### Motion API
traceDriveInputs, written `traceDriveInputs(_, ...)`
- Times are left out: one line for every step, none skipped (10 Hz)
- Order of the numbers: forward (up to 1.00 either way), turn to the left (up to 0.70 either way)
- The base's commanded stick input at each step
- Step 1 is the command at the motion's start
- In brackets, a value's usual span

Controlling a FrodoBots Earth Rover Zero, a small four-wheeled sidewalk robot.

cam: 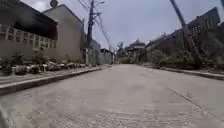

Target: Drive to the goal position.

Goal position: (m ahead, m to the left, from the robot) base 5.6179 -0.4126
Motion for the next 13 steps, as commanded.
traceDriveInputs(1.00, -0.17)
traceDriveInputs(1.00, -0.25)
traceDriveInputs(1.00, -0.28)
traceDriveInputs(1.00, -0.29)
traceDriveInputs(1.00, -0.29)
traceDriveInputs(1.00, -0.29)
traceDriveInputs(1.00, -0.26)
traceDriveInputs(1.00, -0.21)
traceDriveInputs(1.00, -0.12)
traceDriveInputs(1.00, 0.00)
traceDriveInputs(1.00, 0.00)
traceDriveInputs(1.00, 0.00)
traceDriveInputs(1.00, 0.00)
